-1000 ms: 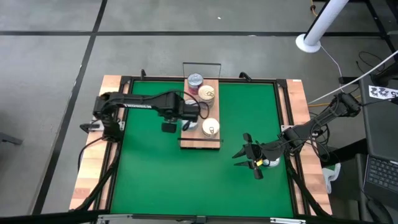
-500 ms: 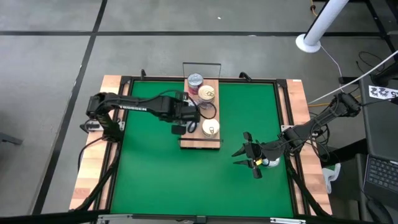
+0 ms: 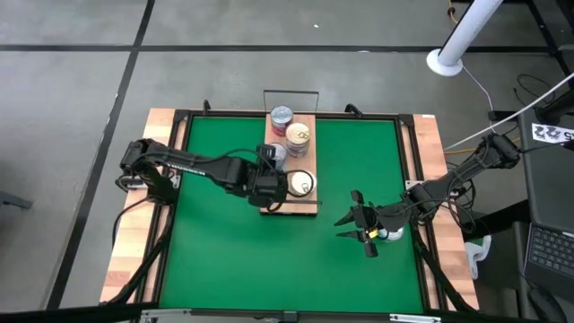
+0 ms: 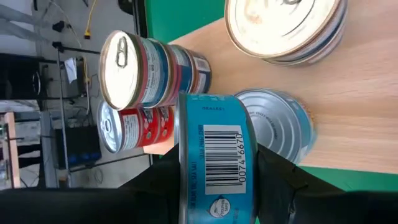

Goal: Stack canned seafood by type on shelf
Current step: Stack the light blue tuna can on top of the light blue tuna can on the shelf

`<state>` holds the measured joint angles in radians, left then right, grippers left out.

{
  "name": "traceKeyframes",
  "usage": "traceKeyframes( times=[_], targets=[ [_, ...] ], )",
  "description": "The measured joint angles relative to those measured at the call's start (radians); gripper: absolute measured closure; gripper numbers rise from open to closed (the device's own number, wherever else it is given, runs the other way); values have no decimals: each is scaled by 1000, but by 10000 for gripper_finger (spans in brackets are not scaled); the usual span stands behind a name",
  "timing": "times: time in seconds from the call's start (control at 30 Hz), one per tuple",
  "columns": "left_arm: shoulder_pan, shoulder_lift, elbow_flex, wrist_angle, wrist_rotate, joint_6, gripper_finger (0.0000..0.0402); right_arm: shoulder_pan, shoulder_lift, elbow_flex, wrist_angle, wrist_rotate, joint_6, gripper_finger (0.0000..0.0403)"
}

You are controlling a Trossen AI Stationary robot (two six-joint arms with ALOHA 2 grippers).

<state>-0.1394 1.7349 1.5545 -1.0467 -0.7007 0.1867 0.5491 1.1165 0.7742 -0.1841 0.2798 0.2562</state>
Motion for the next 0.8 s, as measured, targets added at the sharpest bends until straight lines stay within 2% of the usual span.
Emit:
traceKeyframes(
  times=[0.37, 0.7, 0.8],
  targets=[
    [15, -29, -77, 12, -4, 38, 268, 0, 0, 0, -1, 0, 0, 269],
    [-6, -196, -77, 31, 32, 26, 268, 0, 0, 0, -5, 0, 0, 269],
    [-1, -242, -104, 67, 75, 60, 268, 0, 0, 0, -5, 0, 0, 269]
  ],
)
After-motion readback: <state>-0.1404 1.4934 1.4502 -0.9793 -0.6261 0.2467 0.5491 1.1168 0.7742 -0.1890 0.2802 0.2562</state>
